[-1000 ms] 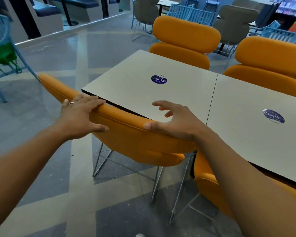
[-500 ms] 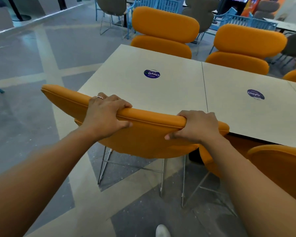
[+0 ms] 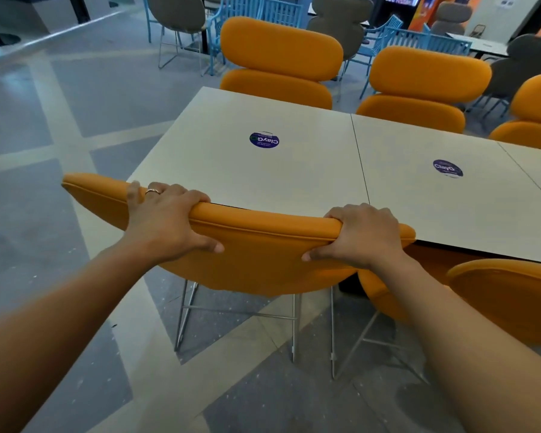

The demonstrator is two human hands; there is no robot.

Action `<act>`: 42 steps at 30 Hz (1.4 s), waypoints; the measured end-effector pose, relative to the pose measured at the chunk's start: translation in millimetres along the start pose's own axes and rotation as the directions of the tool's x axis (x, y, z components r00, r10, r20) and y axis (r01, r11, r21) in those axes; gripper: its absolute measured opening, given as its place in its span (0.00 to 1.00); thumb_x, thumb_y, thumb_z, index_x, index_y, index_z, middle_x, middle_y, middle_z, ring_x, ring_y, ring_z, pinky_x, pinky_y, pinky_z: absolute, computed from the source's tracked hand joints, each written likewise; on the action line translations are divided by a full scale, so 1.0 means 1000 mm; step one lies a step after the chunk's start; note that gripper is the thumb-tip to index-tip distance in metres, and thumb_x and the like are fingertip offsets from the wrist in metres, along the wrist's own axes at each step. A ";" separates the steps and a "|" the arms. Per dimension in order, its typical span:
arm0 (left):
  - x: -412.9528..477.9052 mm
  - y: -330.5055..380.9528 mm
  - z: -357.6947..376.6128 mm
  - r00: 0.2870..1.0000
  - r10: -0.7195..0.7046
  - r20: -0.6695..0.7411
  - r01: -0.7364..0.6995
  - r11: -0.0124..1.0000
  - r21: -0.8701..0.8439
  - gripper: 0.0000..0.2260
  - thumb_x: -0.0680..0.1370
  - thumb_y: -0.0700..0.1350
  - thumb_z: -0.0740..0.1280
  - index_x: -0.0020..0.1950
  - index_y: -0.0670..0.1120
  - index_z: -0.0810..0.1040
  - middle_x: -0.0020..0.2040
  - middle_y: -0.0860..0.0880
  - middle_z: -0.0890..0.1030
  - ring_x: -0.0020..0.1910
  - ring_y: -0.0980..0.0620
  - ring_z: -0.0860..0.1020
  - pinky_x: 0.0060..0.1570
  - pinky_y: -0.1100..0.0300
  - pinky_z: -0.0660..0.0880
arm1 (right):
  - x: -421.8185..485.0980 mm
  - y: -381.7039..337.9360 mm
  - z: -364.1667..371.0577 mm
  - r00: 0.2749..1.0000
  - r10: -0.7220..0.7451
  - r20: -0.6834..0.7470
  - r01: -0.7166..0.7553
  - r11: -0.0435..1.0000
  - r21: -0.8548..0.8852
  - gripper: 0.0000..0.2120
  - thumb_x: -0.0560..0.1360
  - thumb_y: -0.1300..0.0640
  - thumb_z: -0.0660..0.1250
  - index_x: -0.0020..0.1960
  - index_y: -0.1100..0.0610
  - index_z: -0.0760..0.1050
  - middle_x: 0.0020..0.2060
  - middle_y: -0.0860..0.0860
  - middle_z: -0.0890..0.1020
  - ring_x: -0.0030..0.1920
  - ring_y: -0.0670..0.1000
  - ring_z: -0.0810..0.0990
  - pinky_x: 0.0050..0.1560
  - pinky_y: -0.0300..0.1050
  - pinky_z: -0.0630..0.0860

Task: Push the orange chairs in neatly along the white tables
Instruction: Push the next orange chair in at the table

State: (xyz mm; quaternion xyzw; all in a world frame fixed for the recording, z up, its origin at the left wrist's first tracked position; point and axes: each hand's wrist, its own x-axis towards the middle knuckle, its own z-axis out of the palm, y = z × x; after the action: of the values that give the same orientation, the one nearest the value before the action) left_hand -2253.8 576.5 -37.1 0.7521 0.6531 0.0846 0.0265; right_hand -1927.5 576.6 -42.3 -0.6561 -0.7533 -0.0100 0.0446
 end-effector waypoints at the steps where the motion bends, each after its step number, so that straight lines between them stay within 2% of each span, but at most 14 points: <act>1: 0.000 0.001 0.002 1.000 0.002 -0.017 -0.002 1.000 0.026 0.38 0.60 0.76 0.66 0.66 0.62 0.70 0.64 0.50 0.75 0.67 0.42 0.68 0.69 0.38 0.48 | 0.000 0.001 0.001 1.000 -0.002 -0.009 0.002 1.000 -0.002 0.46 0.53 0.12 0.53 0.56 0.41 0.79 0.45 0.42 0.83 0.46 0.49 0.79 0.50 0.53 0.76; 6: 0.006 0.007 0.009 0.997 -0.008 -0.077 0.016 0.995 0.103 0.38 0.56 0.79 0.63 0.60 0.60 0.74 0.57 0.49 0.78 0.60 0.40 0.71 0.63 0.41 0.57 | 0.003 0.009 0.007 0.998 -0.051 -0.041 0.051 0.999 0.013 0.46 0.55 0.13 0.54 0.58 0.42 0.79 0.46 0.43 0.83 0.47 0.50 0.80 0.49 0.52 0.78; 10: 0.009 0.000 0.003 0.996 0.003 -0.093 0.010 0.990 0.144 0.43 0.52 0.82 0.54 0.57 0.59 0.77 0.53 0.50 0.80 0.56 0.42 0.73 0.59 0.42 0.61 | 0.001 0.014 -0.003 0.993 -0.112 0.047 0.106 0.988 0.117 0.45 0.55 0.15 0.59 0.63 0.39 0.75 0.51 0.42 0.82 0.51 0.48 0.78 0.49 0.50 0.75; 13: 0.012 0.000 0.004 0.994 0.037 -0.107 -0.016 0.982 0.189 0.41 0.54 0.82 0.55 0.54 0.56 0.78 0.50 0.49 0.81 0.52 0.41 0.75 0.56 0.42 0.63 | 0.001 0.022 -0.006 0.990 -0.107 0.087 0.101 0.993 0.067 0.44 0.55 0.16 0.61 0.63 0.39 0.74 0.51 0.43 0.82 0.52 0.50 0.78 0.53 0.53 0.75; 15: 0.016 -0.003 0.005 0.991 0.049 -0.125 -0.024 0.981 0.193 0.39 0.54 0.82 0.56 0.51 0.56 0.79 0.47 0.49 0.81 0.50 0.42 0.75 0.55 0.43 0.63 | 0.002 0.023 -0.005 0.997 -0.063 0.043 0.062 0.998 0.008 0.42 0.55 0.16 0.60 0.59 0.41 0.76 0.47 0.44 0.82 0.48 0.50 0.78 0.52 0.53 0.76; 19: 0.027 -0.013 0.004 0.987 0.067 -0.144 -0.039 0.981 0.188 0.39 0.54 0.81 0.57 0.49 0.55 0.79 0.44 0.49 0.80 0.48 0.42 0.75 0.53 0.44 0.63 | 0.009 0.014 -0.002 1.000 -0.003 -0.007 0.003 1.000 0.026 0.39 0.54 0.16 0.62 0.51 0.43 0.77 0.40 0.43 0.79 0.42 0.49 0.77 0.44 0.47 0.72; 27: 0.045 -0.054 -0.001 0.989 0.092 -0.112 -0.071 0.981 0.178 0.40 0.51 0.81 0.58 0.49 0.54 0.78 0.45 0.49 0.80 0.51 0.41 0.75 0.55 0.43 0.62 | 0.011 -0.033 0.005 0.995 0.088 -0.044 -0.088 0.996 0.019 0.38 0.53 0.16 0.64 0.48 0.45 0.78 0.38 0.44 0.80 0.41 0.50 0.78 0.40 0.45 0.70; 31: 0.046 -0.082 -0.005 0.986 0.133 -0.104 -0.113 0.977 0.183 0.39 0.52 0.81 0.57 0.48 0.56 0.78 0.44 0.51 0.79 0.49 0.43 0.75 0.54 0.44 0.63 | 0.003 -0.065 0.009 0.989 0.133 -0.061 -0.133 0.991 -0.003 0.40 0.53 0.15 0.59 0.47 0.45 0.76 0.38 0.45 0.80 0.40 0.50 0.78 0.41 0.46 0.74; 34: 0.042 -0.096 -0.008 0.983 0.143 -0.112 -0.123 0.978 0.170 0.39 0.51 0.81 0.57 0.47 0.55 0.78 0.42 0.51 0.78 0.48 0.43 0.75 0.54 0.44 0.63 | -0.005 -0.083 0.014 0.986 0.130 -0.100 -0.133 0.991 -0.022 0.40 0.53 0.15 0.57 0.48 0.45 0.76 0.38 0.45 0.80 0.39 0.49 0.76 0.40 0.45 0.68; 40: 0.030 -0.090 -0.005 0.985 0.105 -0.138 -0.089 0.989 0.117 0.37 0.50 0.81 0.57 0.42 0.53 0.76 0.38 0.53 0.74 0.45 0.44 0.74 0.55 0.45 0.62 | -0.006 -0.076 0.009 0.994 0.092 -0.056 -0.092 0.996 -0.007 0.42 0.54 0.14 0.55 0.50 0.45 0.77 0.39 0.44 0.78 0.40 0.48 0.76 0.41 0.46 0.75; 42: 0.024 -0.087 -0.004 0.984 0.099 -0.150 -0.084 0.991 0.100 0.36 0.50 0.81 0.56 0.39 0.53 0.74 0.37 0.53 0.72 0.44 0.44 0.74 0.55 0.45 0.62 | -0.006 -0.072 0.009 0.996 0.067 -0.059 -0.067 0.998 -0.002 0.40 0.54 0.14 0.56 0.49 0.44 0.76 0.38 0.42 0.77 0.39 0.47 0.75 0.38 0.44 0.73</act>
State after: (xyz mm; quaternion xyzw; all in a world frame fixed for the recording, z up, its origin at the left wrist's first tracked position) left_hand -2335.9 613.0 -44.1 0.7729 0.6212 0.1134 -0.0632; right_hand -1998.0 561.3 -49.0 -0.6804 -0.7292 -0.0295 0.0657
